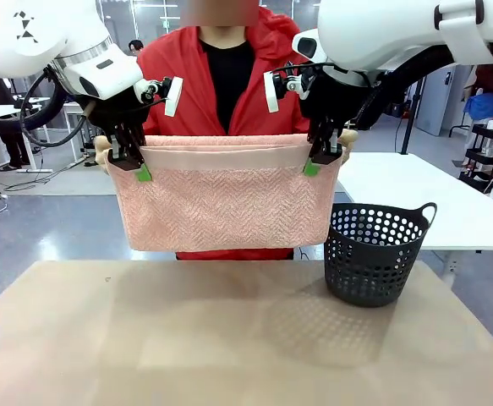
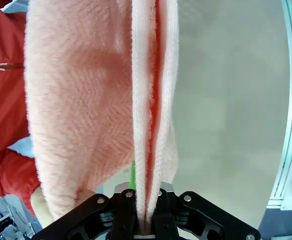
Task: Fold the towel.
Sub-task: Release the end of the 100 cm Hotel Towel you were holding.
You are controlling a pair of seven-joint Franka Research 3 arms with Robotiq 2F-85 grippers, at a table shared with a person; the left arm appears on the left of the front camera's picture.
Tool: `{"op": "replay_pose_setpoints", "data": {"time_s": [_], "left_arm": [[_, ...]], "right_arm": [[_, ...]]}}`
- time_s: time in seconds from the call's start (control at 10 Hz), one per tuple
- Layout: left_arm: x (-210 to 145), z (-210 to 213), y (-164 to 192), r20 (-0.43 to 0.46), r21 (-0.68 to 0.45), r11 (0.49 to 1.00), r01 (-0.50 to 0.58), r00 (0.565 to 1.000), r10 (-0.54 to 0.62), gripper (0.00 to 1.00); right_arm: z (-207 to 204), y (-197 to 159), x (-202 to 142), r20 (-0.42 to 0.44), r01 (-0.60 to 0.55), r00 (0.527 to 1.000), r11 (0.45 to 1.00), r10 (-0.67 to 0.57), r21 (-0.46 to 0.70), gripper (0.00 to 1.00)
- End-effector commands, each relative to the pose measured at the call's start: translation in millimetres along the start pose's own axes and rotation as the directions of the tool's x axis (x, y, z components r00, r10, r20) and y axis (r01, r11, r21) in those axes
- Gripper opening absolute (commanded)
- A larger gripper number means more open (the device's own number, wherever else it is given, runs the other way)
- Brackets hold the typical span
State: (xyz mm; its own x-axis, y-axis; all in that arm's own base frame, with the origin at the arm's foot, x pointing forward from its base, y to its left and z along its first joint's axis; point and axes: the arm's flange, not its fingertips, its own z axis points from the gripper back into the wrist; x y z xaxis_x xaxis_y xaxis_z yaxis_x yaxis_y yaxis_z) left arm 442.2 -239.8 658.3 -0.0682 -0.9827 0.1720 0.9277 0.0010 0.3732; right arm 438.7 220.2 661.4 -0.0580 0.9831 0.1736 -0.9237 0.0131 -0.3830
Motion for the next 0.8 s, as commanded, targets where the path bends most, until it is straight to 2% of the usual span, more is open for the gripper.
{"op": "replay_pose_setpoints", "data": {"time_s": [0.0, 0.7], "left_arm": [[-0.7, 2.4, 2.1, 0.003, 0.004, 1.000, -0.001, 1.000, 0.001, 0.00], [-0.7, 2.4, 2.1, 0.003, 0.004, 1.000, -0.001, 1.000, 0.001, 0.00]], "right_arm": [[2.0, -0.2, -1.3, 0.000, -0.005, 1.000, 1.000, 0.005, -0.004, 0.00], [2.0, -0.2, -1.3, 0.000, -0.005, 1.000, 1.000, 0.005, -0.004, 0.00]]}}
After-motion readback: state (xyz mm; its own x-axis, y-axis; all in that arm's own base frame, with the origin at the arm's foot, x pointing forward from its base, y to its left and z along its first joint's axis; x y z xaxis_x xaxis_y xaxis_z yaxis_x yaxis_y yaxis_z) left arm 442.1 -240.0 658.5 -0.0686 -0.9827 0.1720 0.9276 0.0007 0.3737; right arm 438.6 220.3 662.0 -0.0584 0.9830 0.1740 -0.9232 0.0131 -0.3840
